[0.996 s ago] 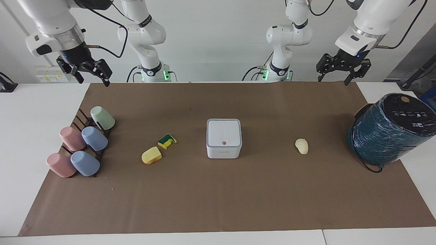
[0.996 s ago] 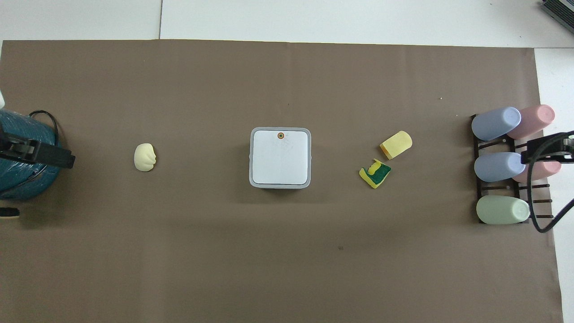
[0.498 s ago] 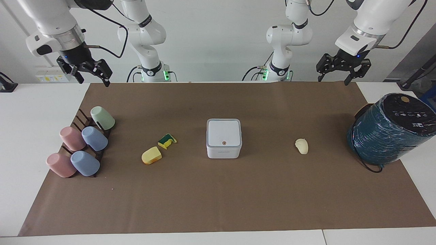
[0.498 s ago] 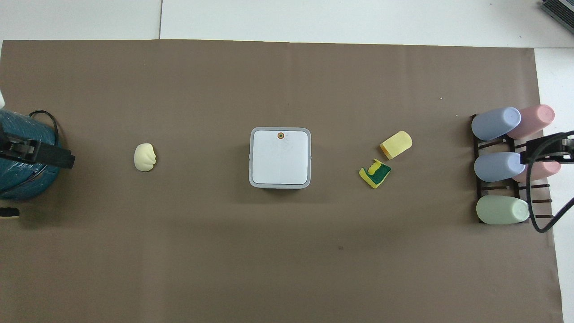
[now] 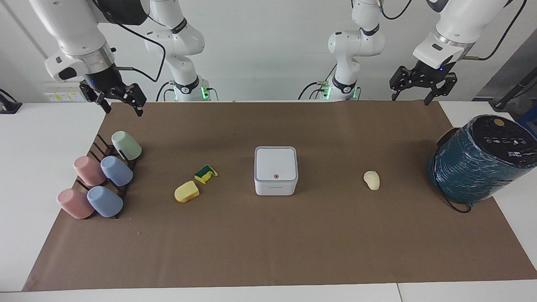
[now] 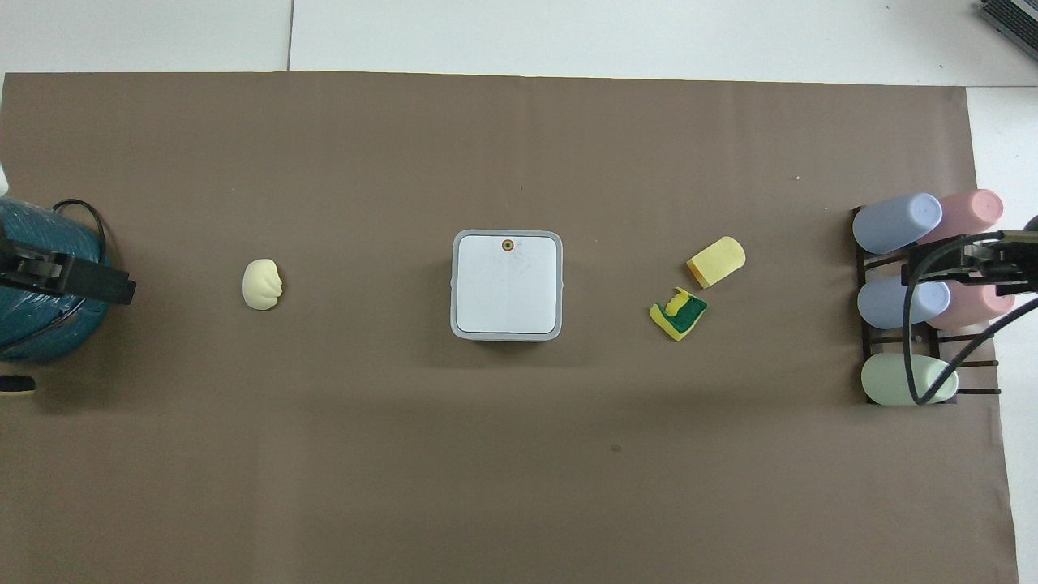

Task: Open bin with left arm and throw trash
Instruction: 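Reach the right gripper to the yellow block and grasp it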

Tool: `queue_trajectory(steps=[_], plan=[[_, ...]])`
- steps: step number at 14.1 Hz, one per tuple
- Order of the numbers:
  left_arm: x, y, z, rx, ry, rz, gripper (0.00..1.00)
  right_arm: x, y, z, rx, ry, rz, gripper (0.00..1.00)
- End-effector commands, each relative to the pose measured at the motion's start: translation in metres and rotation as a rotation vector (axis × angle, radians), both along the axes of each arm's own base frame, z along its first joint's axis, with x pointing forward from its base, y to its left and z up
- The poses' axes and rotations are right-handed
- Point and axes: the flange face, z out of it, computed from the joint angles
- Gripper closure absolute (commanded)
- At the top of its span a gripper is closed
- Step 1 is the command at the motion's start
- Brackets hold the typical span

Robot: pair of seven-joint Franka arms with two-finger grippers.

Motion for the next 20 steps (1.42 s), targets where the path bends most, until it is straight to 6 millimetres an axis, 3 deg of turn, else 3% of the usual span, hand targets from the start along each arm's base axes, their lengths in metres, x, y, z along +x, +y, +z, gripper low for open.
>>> queue_trajectory(steps=[1, 5, 9, 10, 14, 17, 20], plan=[[-0.008, 0.003, 0.001, 0.020, -0.004, 0.001, 0.00, -0.001, 0.003, -0.031, 0.007, -0.054, 0.005, 0.00], [-0.008, 0.003, 0.001, 0.020, -0.007, 0.001, 0.00, 0.026, 0.029, -0.083, 0.016, -0.097, -0.046, 0.00], [-0.008, 0.000, 0.002, 0.019, -0.011, -0.005, 0.00, 0.058, 0.038, -0.148, 0.015, -0.098, -0.087, 0.00], [-0.008, 0.000, 0.002, 0.019, -0.014, -0.004, 0.00, 0.063, 0.053, -0.168, 0.029, -0.096, -0.100, 0.00], [-0.008, 0.006, 0.002, 0.020, -0.007, 0.010, 0.00, 0.084, 0.072, -0.223, 0.069, -0.149, -0.181, 0.00], [-0.005, 0.012, 0.004, 0.013, -0.020, 0.022, 0.00, 0.093, 0.083, -0.259, 0.088, -0.161, -0.228, 0.00], [-0.003, 0.013, 0.008, 0.006, -0.022, 0.028, 0.00, 0.082, 0.080, -0.280, 0.078, -0.124, -0.230, 0.00]])
